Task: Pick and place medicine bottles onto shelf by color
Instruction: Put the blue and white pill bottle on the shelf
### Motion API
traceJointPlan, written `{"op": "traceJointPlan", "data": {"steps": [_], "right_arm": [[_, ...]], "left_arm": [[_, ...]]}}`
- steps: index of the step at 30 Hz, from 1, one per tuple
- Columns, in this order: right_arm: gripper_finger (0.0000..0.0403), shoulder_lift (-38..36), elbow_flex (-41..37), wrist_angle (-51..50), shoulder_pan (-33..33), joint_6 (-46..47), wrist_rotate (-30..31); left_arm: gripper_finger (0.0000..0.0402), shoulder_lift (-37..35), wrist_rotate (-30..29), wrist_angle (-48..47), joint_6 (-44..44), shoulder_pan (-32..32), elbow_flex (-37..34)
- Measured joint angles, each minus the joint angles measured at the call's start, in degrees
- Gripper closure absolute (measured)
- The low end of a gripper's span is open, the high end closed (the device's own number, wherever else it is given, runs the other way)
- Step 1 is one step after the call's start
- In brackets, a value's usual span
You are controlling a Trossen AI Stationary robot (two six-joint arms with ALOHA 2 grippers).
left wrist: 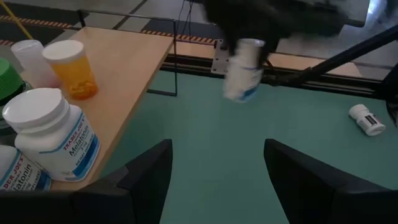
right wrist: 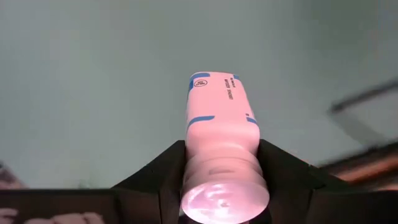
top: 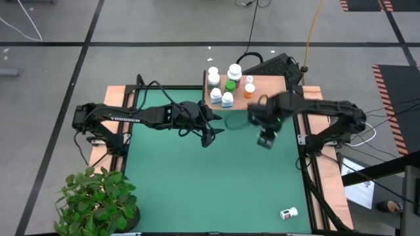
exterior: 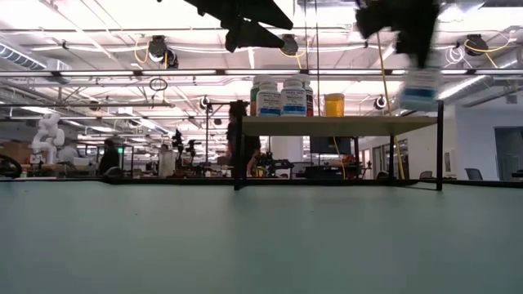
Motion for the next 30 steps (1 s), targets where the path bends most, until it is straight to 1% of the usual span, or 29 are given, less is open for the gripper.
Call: {"op": "traceJointPlan", "data": {"steps": [3, 7, 9, 11, 14, 18, 22, 26, 30], "right_arm": [[0.0235, 3.5, 6.0, -0.5, -5.4, -7.9, 3.3], [0.0235, 6.8, 12.7, -0.4, -10.9, -17.2, 11.2], [0.0234, 8.4, 15.0, -0.3, -13.1, -20.3, 12.8], [0.0233, 9.5, 16.3, 0.0, -14.3, -22.5, 12.3], [0.0232, 9.4, 16.8, 2.2, -14.1, -25.9, 11.5], [0.0232, 9.5, 16.8, 4.1, -12.0, -28.9, 6.0], [0.0231, 9.4, 16.8, 8.4, -8.5, -29.1, 1.4], [0.0230, 9.5, 16.8, 13.8, -5.1, -27.9, 0.1], [0.0230, 9.5, 16.8, 16.4, -3.1, -26.8, 0.2]], "left_arm": [[0.0147, 0.0, 0.0, 0.0, -0.8, 0.0, 0.0], [0.0147, 0.0, 0.0, -0.1, -1.7, 0.0, 0.0], [0.0147, 0.0, 0.0, -0.1, -1.7, 0.0, 0.0], [0.0147, 0.0, 0.0, -0.1, -1.8, 0.0, 0.0], [0.0147, 0.0, 0.0, -0.1, -2.0, 0.0, 0.0], [0.0147, 0.0, 0.0, 0.2, -2.9, 0.0, 0.0], [0.0146, 0.0, 0.5, 3.0, -4.1, 0.0, 0.0], [0.0144, 0.0, 5.0, 6.0, -5.7, 0.1, 0.0], [0.0119, 0.0, 8.1, 5.8, -5.7, 0.1, 0.0]]}}
